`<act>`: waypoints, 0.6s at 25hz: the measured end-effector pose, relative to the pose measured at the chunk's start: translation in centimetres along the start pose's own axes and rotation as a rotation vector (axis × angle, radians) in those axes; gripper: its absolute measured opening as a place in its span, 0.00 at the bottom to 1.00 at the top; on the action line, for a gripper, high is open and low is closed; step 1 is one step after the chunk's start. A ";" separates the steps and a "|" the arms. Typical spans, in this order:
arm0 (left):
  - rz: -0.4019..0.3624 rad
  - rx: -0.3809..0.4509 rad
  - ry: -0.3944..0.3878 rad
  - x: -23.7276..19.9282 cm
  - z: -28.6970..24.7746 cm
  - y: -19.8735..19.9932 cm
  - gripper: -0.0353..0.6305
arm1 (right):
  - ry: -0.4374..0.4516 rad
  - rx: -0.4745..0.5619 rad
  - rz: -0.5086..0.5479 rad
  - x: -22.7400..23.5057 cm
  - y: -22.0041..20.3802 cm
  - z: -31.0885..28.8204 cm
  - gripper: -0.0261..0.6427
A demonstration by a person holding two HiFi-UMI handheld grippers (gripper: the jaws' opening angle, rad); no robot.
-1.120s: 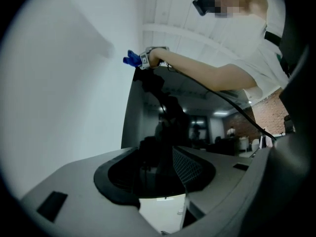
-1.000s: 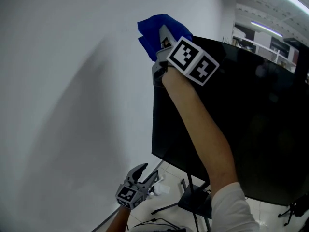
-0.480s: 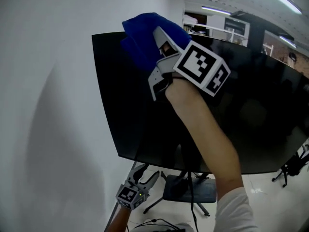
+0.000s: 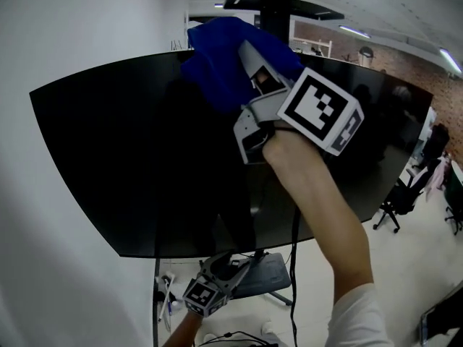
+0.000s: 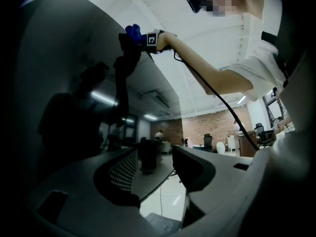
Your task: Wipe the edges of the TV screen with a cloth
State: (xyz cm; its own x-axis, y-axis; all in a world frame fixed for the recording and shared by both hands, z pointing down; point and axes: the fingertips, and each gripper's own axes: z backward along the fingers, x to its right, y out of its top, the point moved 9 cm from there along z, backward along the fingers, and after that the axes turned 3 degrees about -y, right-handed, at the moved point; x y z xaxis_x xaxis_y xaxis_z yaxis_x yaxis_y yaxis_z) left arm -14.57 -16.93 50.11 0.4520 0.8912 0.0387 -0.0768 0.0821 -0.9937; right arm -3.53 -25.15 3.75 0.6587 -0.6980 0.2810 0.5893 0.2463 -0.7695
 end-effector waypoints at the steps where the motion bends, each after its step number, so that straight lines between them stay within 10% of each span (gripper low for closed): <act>1: 0.008 0.003 -0.022 0.0 0.3 -0.2 0.35 | -0.033 0.010 0.011 0.2 0.2 0.4 0.19; 15: 0.052 -0.012 -0.225 10.0 -17.1 -0.5 0.35 | -0.452 0.189 0.249 20.7 21.4 17.9 0.21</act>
State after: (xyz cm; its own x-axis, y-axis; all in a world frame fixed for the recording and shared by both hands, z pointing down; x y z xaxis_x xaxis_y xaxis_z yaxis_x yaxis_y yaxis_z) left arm 5.21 -15.71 49.17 0.2384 0.9711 0.0082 -0.0834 0.0289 -0.9961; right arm 31.04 -22.28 3.37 0.8999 -0.2554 0.3536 0.4361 0.5125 -0.7397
